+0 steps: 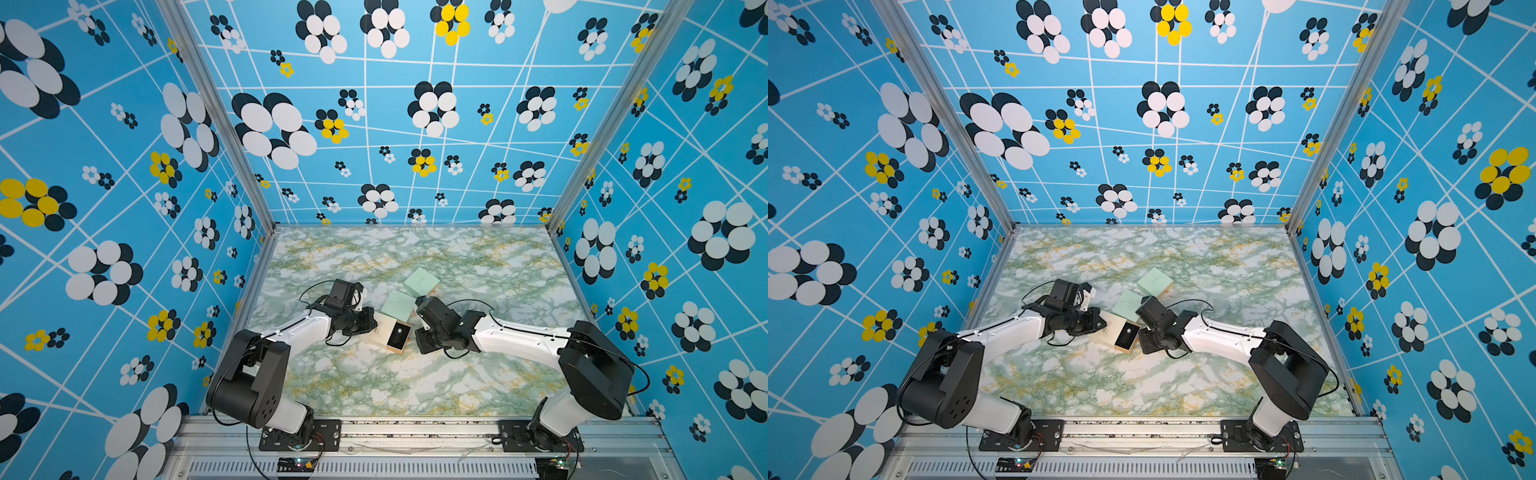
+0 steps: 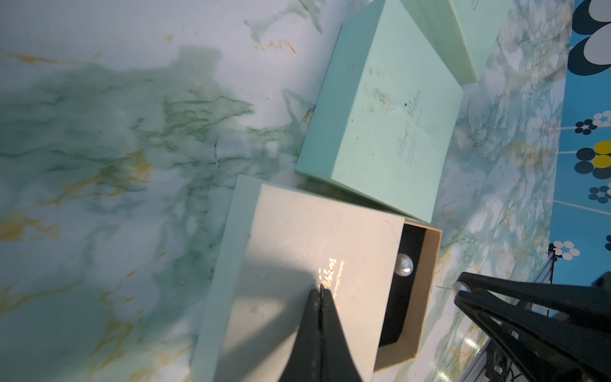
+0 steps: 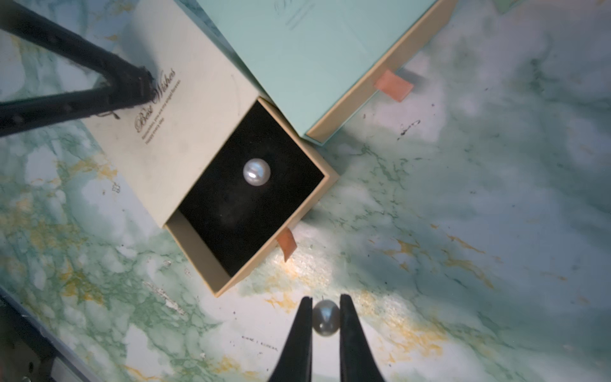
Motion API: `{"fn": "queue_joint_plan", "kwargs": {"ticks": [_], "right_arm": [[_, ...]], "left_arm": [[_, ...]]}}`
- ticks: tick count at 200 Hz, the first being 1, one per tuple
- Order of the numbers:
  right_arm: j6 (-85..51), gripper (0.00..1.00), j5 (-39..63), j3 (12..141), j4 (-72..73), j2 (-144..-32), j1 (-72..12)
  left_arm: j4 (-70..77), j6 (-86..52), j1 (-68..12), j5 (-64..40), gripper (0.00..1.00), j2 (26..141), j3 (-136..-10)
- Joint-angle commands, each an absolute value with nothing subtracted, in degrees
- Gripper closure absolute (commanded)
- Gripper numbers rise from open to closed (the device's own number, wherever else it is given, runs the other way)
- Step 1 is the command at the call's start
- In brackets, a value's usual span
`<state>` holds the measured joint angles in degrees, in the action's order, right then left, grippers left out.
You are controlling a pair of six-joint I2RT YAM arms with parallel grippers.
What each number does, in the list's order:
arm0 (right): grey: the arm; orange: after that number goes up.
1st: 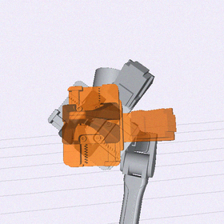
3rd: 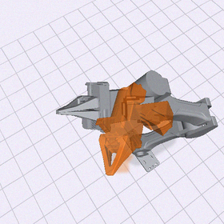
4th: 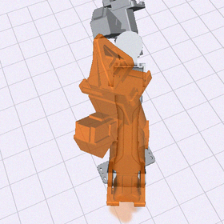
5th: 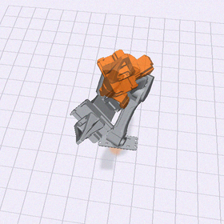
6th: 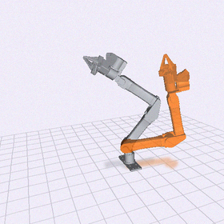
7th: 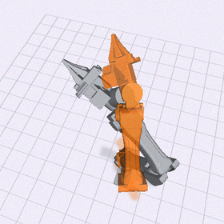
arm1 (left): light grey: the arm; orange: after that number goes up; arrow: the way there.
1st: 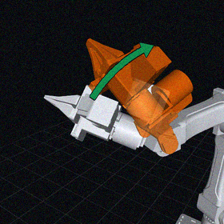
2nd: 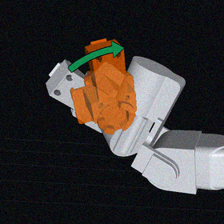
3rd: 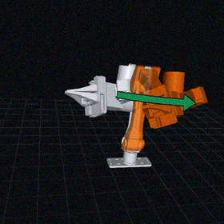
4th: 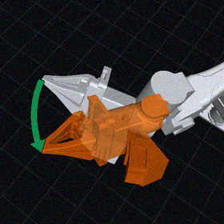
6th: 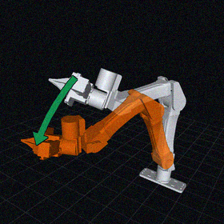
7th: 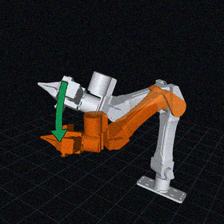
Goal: Take out the earrings from the drawer-style jewelry box
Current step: Pick up the earring from the drawer, then place the earring at the center of the board.
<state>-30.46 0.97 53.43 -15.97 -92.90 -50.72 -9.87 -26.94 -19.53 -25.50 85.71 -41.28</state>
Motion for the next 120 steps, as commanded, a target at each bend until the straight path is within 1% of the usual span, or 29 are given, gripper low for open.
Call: {"fn": "queue_joint_plan", "kwargs": {"ticks": [1,53,120], "right_arm": [[-33.54,1.00,5.31,51.47,-10.49,-92.21,-49.41],[-35.35,0.99,9.26,49.66,-5.96,-94.39,-47.73],[-36.00,0.98,9.78,48.96,-5.10,-95.45,-47.42]], "left_arm": [[-17.93,-26.10,-20.38,-21.45,1.00,88.56,-39.12],[-17.76,-26.13,-20.48,-21.42,1.00,89.03,-39.39],[-16.00,-26.65,-20.51,-22.78,1.00,89.48,-38.90]]}}
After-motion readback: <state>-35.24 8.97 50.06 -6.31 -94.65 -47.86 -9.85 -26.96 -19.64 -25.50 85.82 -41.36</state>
